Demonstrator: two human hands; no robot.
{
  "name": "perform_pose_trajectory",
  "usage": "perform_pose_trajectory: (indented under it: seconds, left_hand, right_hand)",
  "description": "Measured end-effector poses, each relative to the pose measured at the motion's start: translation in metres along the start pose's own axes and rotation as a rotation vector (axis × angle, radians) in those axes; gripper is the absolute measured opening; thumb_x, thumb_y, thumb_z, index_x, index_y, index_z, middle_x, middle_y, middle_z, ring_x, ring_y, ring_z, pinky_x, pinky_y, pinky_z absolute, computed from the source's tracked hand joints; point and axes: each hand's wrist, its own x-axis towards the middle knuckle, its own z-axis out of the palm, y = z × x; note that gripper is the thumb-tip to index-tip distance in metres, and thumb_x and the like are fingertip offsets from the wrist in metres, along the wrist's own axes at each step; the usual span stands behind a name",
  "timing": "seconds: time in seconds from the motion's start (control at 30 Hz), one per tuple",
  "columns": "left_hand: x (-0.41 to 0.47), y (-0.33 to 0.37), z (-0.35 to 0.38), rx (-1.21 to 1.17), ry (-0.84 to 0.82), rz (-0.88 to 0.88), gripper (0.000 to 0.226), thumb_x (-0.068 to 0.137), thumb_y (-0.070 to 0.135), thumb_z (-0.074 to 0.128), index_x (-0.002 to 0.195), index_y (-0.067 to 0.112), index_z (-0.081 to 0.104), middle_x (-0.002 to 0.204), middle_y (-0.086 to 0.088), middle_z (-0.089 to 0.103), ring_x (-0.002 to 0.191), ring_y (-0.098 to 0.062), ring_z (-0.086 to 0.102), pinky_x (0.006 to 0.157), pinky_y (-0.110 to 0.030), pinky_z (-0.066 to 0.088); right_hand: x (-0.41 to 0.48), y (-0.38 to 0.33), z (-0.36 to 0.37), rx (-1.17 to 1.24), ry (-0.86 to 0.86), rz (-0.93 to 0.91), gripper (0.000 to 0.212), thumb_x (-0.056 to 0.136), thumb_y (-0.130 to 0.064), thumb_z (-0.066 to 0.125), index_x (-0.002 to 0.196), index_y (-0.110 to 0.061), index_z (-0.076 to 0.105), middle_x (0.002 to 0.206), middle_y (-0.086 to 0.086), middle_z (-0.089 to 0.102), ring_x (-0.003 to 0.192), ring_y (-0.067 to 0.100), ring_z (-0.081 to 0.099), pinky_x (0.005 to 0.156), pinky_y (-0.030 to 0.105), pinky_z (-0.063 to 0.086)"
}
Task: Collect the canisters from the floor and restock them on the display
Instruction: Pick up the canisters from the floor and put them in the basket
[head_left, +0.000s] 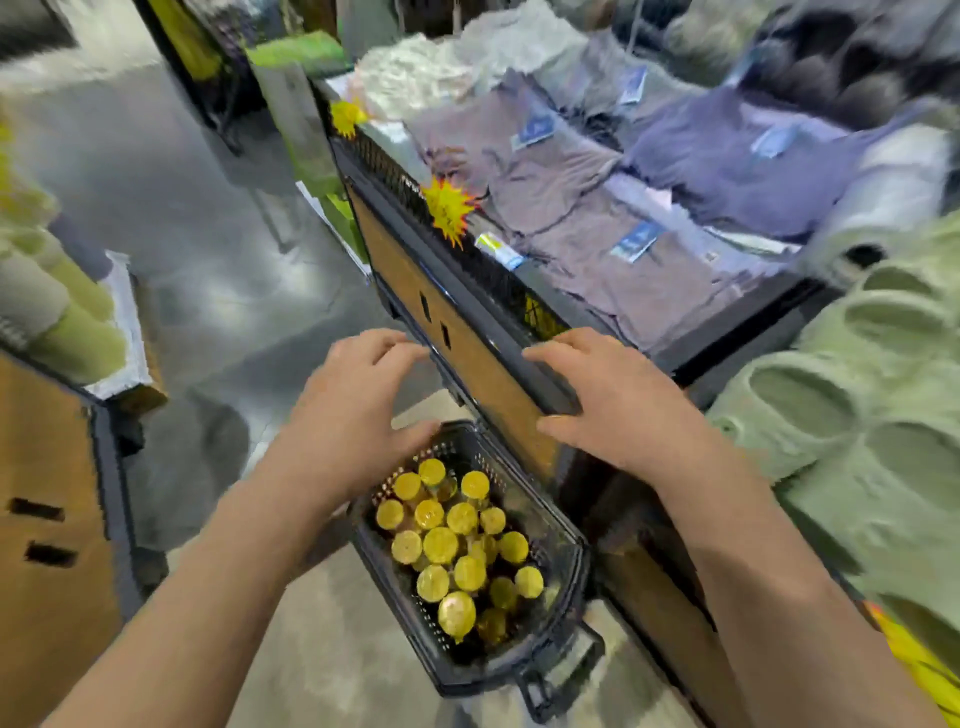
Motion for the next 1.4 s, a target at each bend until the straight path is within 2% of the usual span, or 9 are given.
perform_pose_trajectory:
  seconds: [0.27, 0.37, 0.5, 0.7, 0.9, 1.1, 1.23, 1.33, 1.4]
  left_hand:
    - [0.04, 0.099, -0.119, 0.045, 0.108, 0.365, 0.069, 0.081, 0.055, 0.073, 0.139, 0.023, 0.055, 0.142, -0.006, 0.048, 0.133, -0.031, 0.043, 0.107, -0.049, 0.043]
    - [0.049, 0.124, -0.142, 0.023, 0.136, 0.497, 0.069, 0.083, 0.059, 0.069, 0.142, 0.028, 0.051, 0.146, -0.002, 0.044, 0.136, -0.026, 0.041, 0.109, -0.042, 0.041]
    - [0.055, 0.157, -0.158, -0.017, 0.111, 0.678, 0.068, 0.084, 0.06, 0.069, 0.142, 0.031, 0.05, 0.15, 0.002, 0.041, 0.138, -0.024, 0.04, 0.11, -0.045, 0.041]
    - [0.03, 0.22, -0.159, -0.164, 0.041, 0.961, 0.064, 0.084, 0.059, 0.07, 0.138, 0.03, 0.054, 0.145, 0.003, 0.045, 0.134, -0.022, 0.041, 0.105, -0.038, 0.04]
    - [-0.036, 0.295, -0.14, -0.295, -0.083, 1.273, 0.078, 0.072, 0.074, 0.045, 0.133, 0.028, 0.058, 0.137, 0.002, 0.052, 0.127, -0.023, 0.047, 0.102, -0.042, 0.046]
    - [-0.142, 0.382, -0.12, -0.391, -0.252, 1.55, 0.059, 0.085, 0.054, 0.071, 0.136, 0.03, 0.054, 0.138, 0.009, 0.048, 0.13, -0.016, 0.043, 0.103, -0.034, 0.042]
    - [-0.23, 0.437, -0.104, -0.39, -0.355, 1.712, 0.063, 0.084, 0.066, 0.063, 0.136, 0.03, 0.054, 0.136, 0.008, 0.048, 0.13, -0.018, 0.043, 0.104, -0.038, 0.041]
    - [-0.305, 0.48, -0.091, -0.381, -0.423, 1.807, 0.078, 0.073, 0.077, 0.045, 0.136, 0.032, 0.052, 0.137, 0.009, 0.048, 0.13, -0.015, 0.043, 0.103, -0.033, 0.04]
    - [-0.358, 0.507, -0.084, -0.393, -0.48, 1.877, 0.076, 0.074, 0.077, 0.046, 0.136, 0.034, 0.051, 0.137, 0.011, 0.047, 0.131, -0.013, 0.042, 0.104, -0.032, 0.04]
  right_hand:
    - [-0.083, -0.009, -0.151, -0.026, 0.264, 0.186, 0.065, 0.082, -0.045, 0.074, 0.142, -0.034, 0.051, 0.132, -0.002, 0.054, 0.122, 0.022, 0.053, 0.098, 0.043, 0.047]
    - [-0.115, -0.017, -0.184, -0.037, 0.389, 0.264, 0.06, 0.084, -0.045, 0.074, 0.139, -0.036, 0.051, 0.132, -0.004, 0.053, 0.122, 0.021, 0.054, 0.097, 0.046, 0.049]
    - [-0.165, -0.038, -0.202, -0.056, 0.548, 0.434, 0.057, 0.085, -0.039, 0.076, 0.138, -0.033, 0.056, 0.136, -0.002, 0.055, 0.127, 0.021, 0.051, 0.098, 0.044, 0.049]
    - [-0.259, -0.08, -0.197, -0.138, 0.556, 0.806, 0.06, 0.09, -0.043, 0.07, 0.145, -0.038, 0.045, 0.14, -0.006, 0.048, 0.127, 0.02, 0.05, 0.099, 0.041, 0.048]
    - [-0.377, -0.145, -0.175, -0.198, 0.547, 1.107, 0.054, 0.093, -0.052, 0.061, 0.143, -0.038, 0.046, 0.139, -0.009, 0.05, 0.123, 0.017, 0.053, 0.096, 0.044, 0.051]
    - [-0.507, -0.22, -0.139, -0.249, 0.557, 1.371, 0.06, 0.091, -0.059, 0.06, 0.146, -0.042, 0.043, 0.147, -0.016, 0.046, 0.13, 0.009, 0.048, 0.095, 0.037, 0.052]
    - [-0.597, -0.268, -0.104, -0.246, 0.633, 1.595, 0.059, 0.092, -0.058, 0.061, 0.146, -0.043, 0.043, 0.144, -0.016, 0.047, 0.126, 0.01, 0.05, 0.094, 0.035, 0.05]
    - [-0.668, -0.304, -0.075, -0.207, 0.731, 1.74, 0.056, 0.092, -0.058, 0.062, 0.143, -0.041, 0.046, 0.14, -0.016, 0.049, 0.123, 0.008, 0.053, 0.093, 0.034, 0.05]
    - [-0.716, -0.329, -0.055, -0.187, 0.779, 1.831, 0.056, 0.091, -0.058, 0.062, 0.142, -0.042, 0.046, 0.139, -0.019, 0.049, 0.124, 0.005, 0.052, 0.092, 0.031, 0.049]
